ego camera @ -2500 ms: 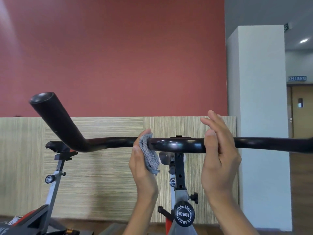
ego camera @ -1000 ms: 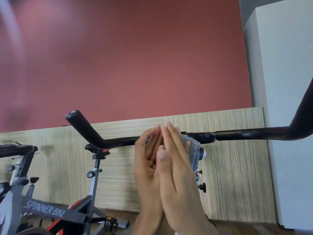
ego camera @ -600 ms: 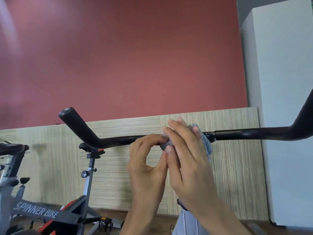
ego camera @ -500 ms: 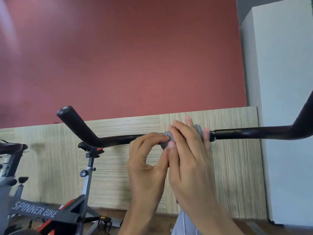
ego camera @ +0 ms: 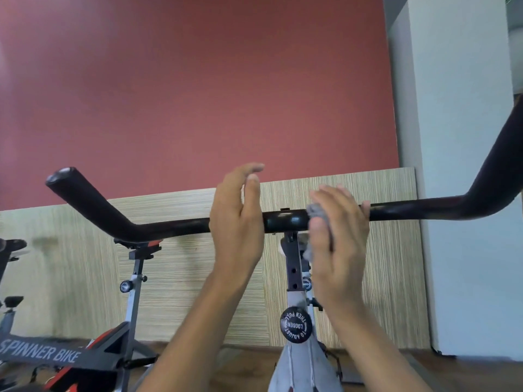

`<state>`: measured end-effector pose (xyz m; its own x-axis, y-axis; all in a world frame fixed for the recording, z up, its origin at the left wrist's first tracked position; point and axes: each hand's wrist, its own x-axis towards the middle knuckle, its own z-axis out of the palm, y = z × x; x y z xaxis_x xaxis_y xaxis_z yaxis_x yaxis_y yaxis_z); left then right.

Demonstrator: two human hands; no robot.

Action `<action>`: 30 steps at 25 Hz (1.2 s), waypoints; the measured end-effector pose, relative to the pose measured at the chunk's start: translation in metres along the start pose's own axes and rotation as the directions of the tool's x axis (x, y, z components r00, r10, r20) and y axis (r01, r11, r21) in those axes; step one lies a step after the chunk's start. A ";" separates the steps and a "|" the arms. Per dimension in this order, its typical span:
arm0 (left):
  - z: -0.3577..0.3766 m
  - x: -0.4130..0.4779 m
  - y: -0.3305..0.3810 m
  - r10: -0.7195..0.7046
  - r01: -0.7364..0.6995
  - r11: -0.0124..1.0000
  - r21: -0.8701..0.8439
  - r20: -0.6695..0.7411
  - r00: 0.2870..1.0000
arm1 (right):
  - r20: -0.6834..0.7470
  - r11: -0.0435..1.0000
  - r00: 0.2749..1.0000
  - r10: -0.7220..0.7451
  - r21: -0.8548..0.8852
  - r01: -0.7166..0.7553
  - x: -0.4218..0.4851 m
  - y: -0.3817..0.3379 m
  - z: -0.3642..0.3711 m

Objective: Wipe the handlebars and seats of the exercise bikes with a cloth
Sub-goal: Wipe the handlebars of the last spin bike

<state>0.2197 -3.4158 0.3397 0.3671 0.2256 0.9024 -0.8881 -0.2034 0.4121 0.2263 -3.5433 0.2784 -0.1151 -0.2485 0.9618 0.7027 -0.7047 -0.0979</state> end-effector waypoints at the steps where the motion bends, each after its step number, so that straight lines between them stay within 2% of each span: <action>1: 0.005 0.000 0.005 -0.017 0.017 0.999 0.033 0.001 1.000 | -0.013 0.984 0.994 0.109 0.146 -0.106 0.002 0.009 -0.003; 3: 0.009 -0.004 0.004 -0.067 0.066 0.996 0.064 0.009 0.998 | -0.007 0.931 0.974 0.225 0.297 -0.213 0.004 0.008 -0.001; 6: 0.007 -0.003 -0.001 -0.052 0.052 0.996 0.069 0.001 0.999 | -0.018 0.959 0.993 0.116 0.260 -0.108 0.001 0.002 0.004; 7: 0.008 -0.003 0.000 -0.046 0.047 0.997 0.066 -0.006 0.999 | -0.003 0.941 0.988 0.153 0.306 -0.145 0.003 0.010 0.004; 9: 0.011 -0.004 0.003 -0.051 0.052 0.997 0.054 -0.011 0.999 | 0.082 0.800 0.915 0.395 0.459 -0.386 0.010 0.023 0.001; 10: 0.012 -0.005 0.003 -0.058 0.058 0.997 0.046 -0.011 0.998 | 0.134 0.719 0.865 0.483 0.503 -0.479 0.010 0.028 -0.001; 11: 0.011 -0.005 0.003 -0.058 0.059 0.997 0.047 -0.012 0.998 | 0.158 0.680 0.843 0.514 0.523 -0.513 0.009 0.028 -0.003; 15: 0.012 -0.005 0.005 -0.076 0.077 0.996 0.053 -0.010 0.997 | 0.133 0.719 0.880 0.456 0.529 -0.452 0.008 0.025 -0.001; 18: 0.011 -0.005 0.006 -0.096 0.096 0.993 0.062 -0.002 0.995 | 0.179 0.655 0.834 0.523 0.541 -0.527 0.014 0.025 -0.001; 21: 0.010 -0.006 0.005 -0.085 0.084 0.994 0.066 0.004 0.996 | 0.151 0.721 0.888 0.434 0.532 -0.443 0.010 0.022 -0.006; 25: 0.010 -0.006 0.006 -0.103 0.103 0.993 0.058 0.005 0.995 | 0.188 0.661 0.831 0.524 0.525 -0.536 0.013 0.020 -0.005; 28: 0.010 -0.006 0.005 -0.094 0.094 0.994 0.057 -0.003 0.996 | 0.110 0.789 0.925 0.364 0.492 -0.369 0.007 0.014 -0.004; 29: 0.010 -0.006 0.005 -0.096 0.096 0.994 0.056 -0.002 0.995 | 0.112 0.782 0.916 0.384 0.488 -0.387 0.008 0.017 -0.003; 30: 0.009 -0.006 0.005 -0.100 0.100 0.993 0.057 -0.002 0.995 | 0.138 0.741 0.877 0.460 0.485 -0.464 0.011 0.018 -0.001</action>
<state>0.2155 -3.4271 0.3378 0.4538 0.2465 0.8563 -0.8298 -0.2334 0.5069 0.2371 -3.5598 0.2865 0.3186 -0.4505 0.8340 0.9149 -0.0840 -0.3949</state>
